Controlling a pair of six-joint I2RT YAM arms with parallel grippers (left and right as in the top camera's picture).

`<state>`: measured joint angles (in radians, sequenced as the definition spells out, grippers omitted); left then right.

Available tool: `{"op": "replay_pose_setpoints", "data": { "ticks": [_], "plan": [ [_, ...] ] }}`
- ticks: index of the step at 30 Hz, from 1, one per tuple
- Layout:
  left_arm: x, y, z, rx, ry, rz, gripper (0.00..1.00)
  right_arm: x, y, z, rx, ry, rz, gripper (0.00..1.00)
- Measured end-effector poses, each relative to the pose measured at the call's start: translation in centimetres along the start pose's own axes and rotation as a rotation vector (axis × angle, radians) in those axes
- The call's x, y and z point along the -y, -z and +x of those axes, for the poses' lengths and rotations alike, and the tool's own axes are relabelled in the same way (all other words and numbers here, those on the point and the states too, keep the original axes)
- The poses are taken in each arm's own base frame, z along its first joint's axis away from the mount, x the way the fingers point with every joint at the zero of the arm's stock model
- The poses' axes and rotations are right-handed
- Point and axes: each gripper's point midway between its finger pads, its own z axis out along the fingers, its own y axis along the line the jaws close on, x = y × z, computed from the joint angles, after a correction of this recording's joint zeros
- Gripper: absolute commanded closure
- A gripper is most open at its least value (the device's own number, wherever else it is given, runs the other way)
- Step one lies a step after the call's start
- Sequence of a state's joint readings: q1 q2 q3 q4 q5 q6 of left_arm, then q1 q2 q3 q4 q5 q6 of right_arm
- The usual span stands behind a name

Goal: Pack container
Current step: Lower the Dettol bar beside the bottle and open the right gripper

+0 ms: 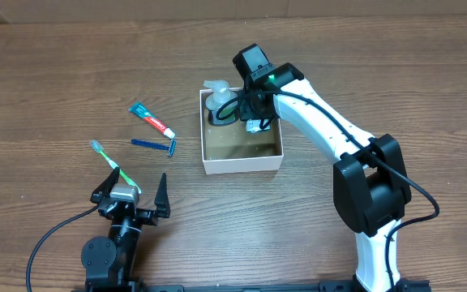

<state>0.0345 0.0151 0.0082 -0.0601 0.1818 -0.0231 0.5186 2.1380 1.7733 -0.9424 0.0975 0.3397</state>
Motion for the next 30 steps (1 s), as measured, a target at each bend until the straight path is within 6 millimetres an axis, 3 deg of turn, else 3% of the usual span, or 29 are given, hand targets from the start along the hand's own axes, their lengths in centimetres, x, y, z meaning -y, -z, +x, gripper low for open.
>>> {"op": "replay_pose_setpoints", "data": {
  "ticks": [10,17,30],
  "plan": [
    [0.00,0.01,-0.03,0.001,0.000,0.000,0.00,0.00,0.00,-0.01,0.001,0.004,0.000,0.45],
    [0.00,0.00,0.00,0.000,0.000,0.000,0.00,0.06,-0.02,-0.03,0.002,0.004,0.004,0.36],
    [0.00,0.00,-0.01,0.000,0.000,0.000,0.00,0.45,0.32,0.53,-0.027,0.007,0.023,0.36]
  ]
}}
